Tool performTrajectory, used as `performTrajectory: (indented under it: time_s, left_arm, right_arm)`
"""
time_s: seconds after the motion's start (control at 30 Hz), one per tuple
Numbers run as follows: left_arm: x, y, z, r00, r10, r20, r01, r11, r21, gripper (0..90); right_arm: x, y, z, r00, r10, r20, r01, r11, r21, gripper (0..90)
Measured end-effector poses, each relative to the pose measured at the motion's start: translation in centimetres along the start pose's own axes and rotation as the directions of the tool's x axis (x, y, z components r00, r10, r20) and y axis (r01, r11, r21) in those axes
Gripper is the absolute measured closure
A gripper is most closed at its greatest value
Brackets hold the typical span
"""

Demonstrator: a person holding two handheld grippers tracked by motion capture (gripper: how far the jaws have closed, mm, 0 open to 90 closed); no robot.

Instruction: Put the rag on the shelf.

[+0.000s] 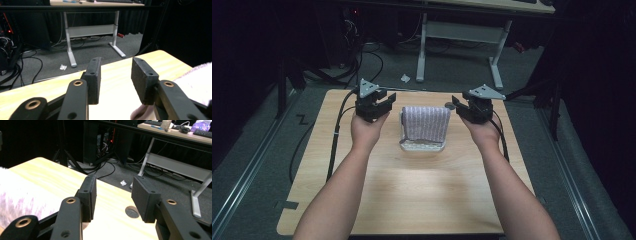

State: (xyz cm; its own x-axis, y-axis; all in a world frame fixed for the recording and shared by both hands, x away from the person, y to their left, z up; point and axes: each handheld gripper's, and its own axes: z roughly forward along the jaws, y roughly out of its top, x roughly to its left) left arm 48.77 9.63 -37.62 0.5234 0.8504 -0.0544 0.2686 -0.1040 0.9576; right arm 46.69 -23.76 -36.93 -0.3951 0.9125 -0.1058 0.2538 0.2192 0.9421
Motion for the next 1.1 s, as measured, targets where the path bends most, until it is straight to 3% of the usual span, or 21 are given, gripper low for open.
performTrajectory:
  time_s: [0.1, 0.2, 0.33, 0.4, 0.63, 0.7, 0.83, 1.0, 1.07, 1.1]
  left_arm:
    - [-0.1, -0.5, -1.0, 0.9993, -0.018, 0.033, 0.018, 0.9998, 0.011, 57.4]
    - [-0.3, -1.4, -2.1, 0.9987, -0.021, 0.046, 0.021, 0.9998, 0.008, 57.4]
    - [-0.3, -3.0, -2.7, 0.9983, -0.025, 0.053, 0.023, 0.9988, 0.044, 56.4]
    - [-0.3, -3.9, -2.8, 0.9977, -0.034, 0.059, 0.03, 0.9972, 0.069, 56.0]
    - [-1.3, -7.9, -3.8, 0.9954, -0.031, 0.091, 0.019, 0.9913, 0.13, 54.5]
    - [-1.8, -9.4, -4.1, 0.9949, -0.013, 0.1, -0.004, 0.9857, 0.169, 53.3]
    - [-2.7, -12.8, -4.9, 0.9911, 0.012, 0.132, -0.046, 0.966, 0.255, 49.5]
    - [-3.9, -16.3, -7.4, 0.9862, -0.006, 0.165, -0.043, 0.9562, 0.29, 47.1]
    - [-4.6, -18.0, -9.1, 0.9813, -0.052, 0.185, -0.002, 0.9594, 0.282, 45.4]
    - [-5.1, -19.1, -10.2, 0.9779, -0.083, 0.192, 0.025, 0.9566, 0.29, 45.2]
  right_arm:
    - [-0.3, -0.9, -0.8, 0.9996, -0.009, 0.026, 0.009, 1.0, -0.006, 54.9]
    - [-0.6, -2.0, -1.7, 0.9996, -0.009, 0.025, 0.009, 1.0, 0.004, 54.0]
    - [-0.6, -3.4, -2.5, 0.9999, -0.004, 0.01, 0.004, 1.0, 0.018, 53.3]
    - [-0.4, -4.2, -2.6, 1.0, 0.001, 0.002, -0.002, 0.999, 0.048, 52.1]
    - [1.0, -7.4, -3.6, 0.9993, -0.018, -0.032, 0.02, 0.997, 0.078, 51.3]
    - [1.4, -8.6, -4.1, 0.9986, -0.026, -0.045, 0.03, 0.996, 0.09, 50.5]
    - [2.4, -11.4, -4.6, 0.998, -0.055, -0.031, 0.059, 0.986, 0.158, 46.7]
    - [3.3, -15.1, -5.6, 0.9977, -0.01, -0.066, 0.025, 0.974, 0.226, 42.0]
    - [4.0, -16.7, -6.4, 0.9972, 0.001, -0.074, 0.017, 0.969, 0.246, 38.4]
    - [4.4, -17.6, -7.1, 0.9973, 0.014, -0.072, 0.005, 0.966, 0.257, 37.2]
